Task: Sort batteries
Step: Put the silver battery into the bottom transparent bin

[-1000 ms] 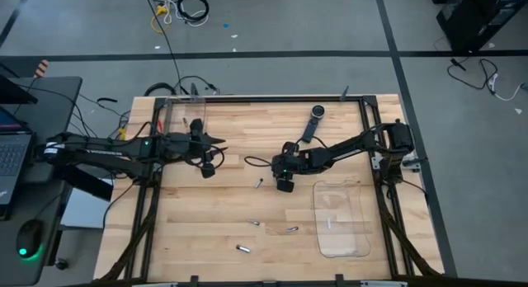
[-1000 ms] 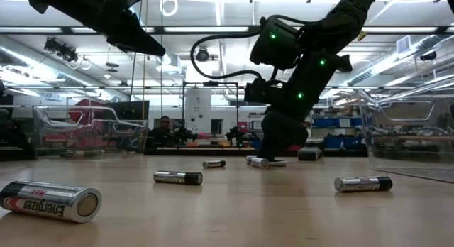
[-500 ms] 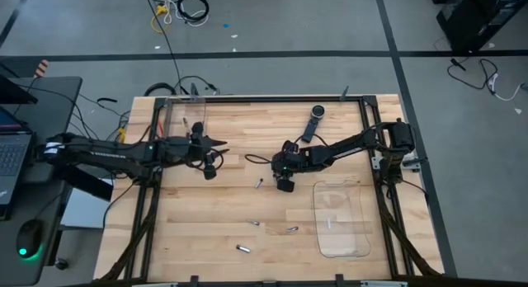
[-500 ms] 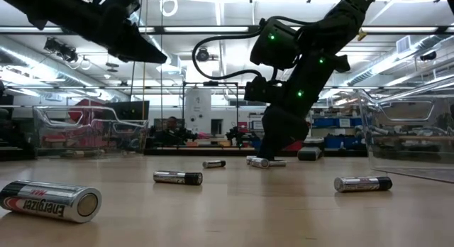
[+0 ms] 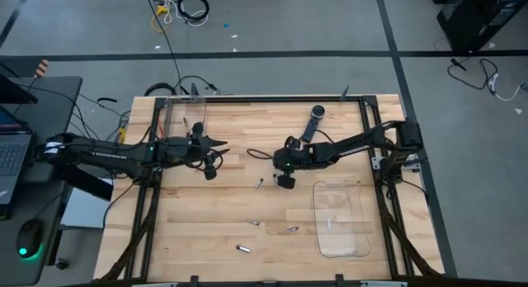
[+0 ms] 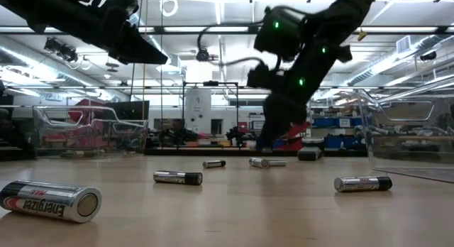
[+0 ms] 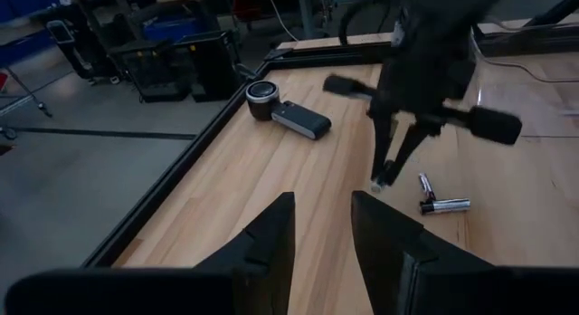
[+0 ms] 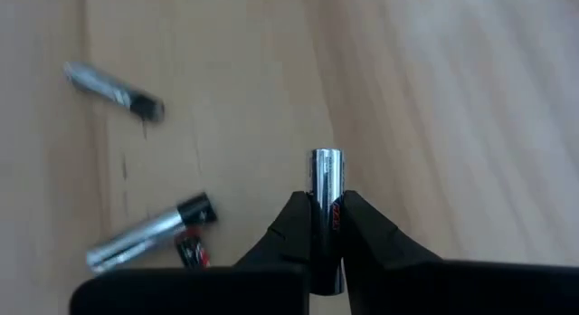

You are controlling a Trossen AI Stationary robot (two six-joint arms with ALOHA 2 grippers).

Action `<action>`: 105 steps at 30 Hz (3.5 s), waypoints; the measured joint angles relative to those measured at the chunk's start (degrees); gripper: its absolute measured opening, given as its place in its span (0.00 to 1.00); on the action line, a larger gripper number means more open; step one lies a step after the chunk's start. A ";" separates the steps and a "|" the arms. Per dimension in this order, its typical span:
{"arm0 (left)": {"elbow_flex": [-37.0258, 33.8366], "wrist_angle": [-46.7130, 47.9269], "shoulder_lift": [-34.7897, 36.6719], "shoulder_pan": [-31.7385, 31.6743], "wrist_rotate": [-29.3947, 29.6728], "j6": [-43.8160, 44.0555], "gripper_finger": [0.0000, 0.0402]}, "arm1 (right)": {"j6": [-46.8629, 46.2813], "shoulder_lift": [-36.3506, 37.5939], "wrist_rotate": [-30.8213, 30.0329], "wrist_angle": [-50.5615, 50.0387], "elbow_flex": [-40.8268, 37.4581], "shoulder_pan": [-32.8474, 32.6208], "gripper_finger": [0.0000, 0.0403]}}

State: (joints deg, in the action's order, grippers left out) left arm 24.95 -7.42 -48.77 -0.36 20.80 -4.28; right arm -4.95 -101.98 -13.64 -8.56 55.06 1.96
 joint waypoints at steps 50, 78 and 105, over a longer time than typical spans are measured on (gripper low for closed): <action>0.00 0.07 0.00 -0.01 0.00 -0.02 0.28 | -29.52 15.16 -3.89 -45.07 0.20 -40.15 0.08; 0.00 1.28 -0.02 0.05 -0.26 0.10 0.28 | -36.13 9.29 -6.53 -44.91 1.10 -40.11 0.22; 0.03 -26.89 -27.84 8.66 -12.71 5.51 0.28 | -41.30 23.71 -27.99 -53.38 13.69 -40.02 0.11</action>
State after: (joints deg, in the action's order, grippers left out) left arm 24.98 -34.31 -76.62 8.30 8.09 1.23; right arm -46.25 -78.27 -41.63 -61.94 68.75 -38.06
